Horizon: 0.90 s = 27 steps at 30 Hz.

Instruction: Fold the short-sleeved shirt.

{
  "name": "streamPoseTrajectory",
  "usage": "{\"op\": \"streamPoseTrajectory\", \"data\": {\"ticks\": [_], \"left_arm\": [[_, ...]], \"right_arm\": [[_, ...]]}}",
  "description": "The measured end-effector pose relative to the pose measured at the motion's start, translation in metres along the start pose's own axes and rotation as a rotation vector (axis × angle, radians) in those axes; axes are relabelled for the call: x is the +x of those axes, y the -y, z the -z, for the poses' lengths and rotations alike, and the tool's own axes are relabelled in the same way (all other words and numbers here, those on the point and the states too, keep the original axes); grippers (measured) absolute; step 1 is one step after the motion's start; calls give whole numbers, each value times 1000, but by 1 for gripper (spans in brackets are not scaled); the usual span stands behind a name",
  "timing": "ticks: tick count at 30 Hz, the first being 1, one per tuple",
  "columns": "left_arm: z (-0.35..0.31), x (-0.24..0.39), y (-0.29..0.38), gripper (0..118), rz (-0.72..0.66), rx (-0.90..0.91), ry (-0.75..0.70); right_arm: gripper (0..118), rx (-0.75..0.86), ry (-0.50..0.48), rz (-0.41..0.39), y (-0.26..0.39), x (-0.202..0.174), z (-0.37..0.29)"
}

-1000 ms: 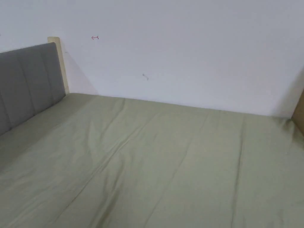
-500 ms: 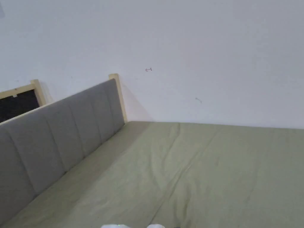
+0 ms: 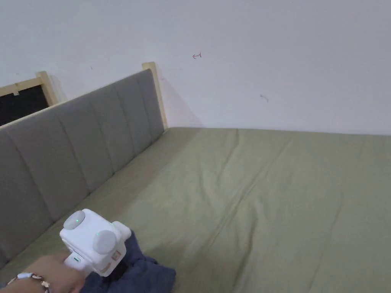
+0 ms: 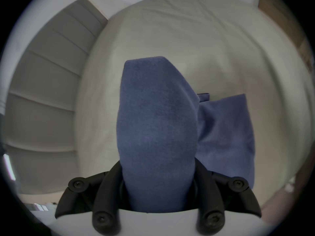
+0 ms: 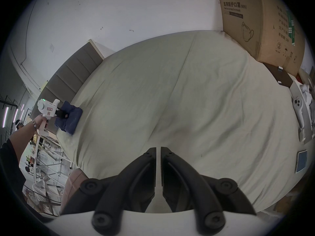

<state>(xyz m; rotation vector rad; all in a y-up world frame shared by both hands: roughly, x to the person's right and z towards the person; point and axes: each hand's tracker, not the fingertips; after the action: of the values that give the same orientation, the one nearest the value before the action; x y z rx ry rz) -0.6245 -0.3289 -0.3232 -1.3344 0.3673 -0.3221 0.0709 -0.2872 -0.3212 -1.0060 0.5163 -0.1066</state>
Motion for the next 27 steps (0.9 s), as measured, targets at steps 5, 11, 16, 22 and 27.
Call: {"op": "streamPoseTrajectory", "data": {"ticks": [5,11,16,22,27], "left_arm": [[-8,-15,15,86,41,31,-49],[-86,-51,33,91,-120,260,-9],[-156,-39,67,100,-337,523,271],[-209,69,106,1,-417,686,473],[-252,158,117,1,-435,852,561]], "right_arm": [[6,4,8,-11,-6,-4,-3],[6,43,-25,-13,-13,-11,-16],[6,135,-75,-10,-16,-14,-37],[6,193,-117,-14,-17,1,-52],[6,270,-156,-43,-15,3,-80]]}}
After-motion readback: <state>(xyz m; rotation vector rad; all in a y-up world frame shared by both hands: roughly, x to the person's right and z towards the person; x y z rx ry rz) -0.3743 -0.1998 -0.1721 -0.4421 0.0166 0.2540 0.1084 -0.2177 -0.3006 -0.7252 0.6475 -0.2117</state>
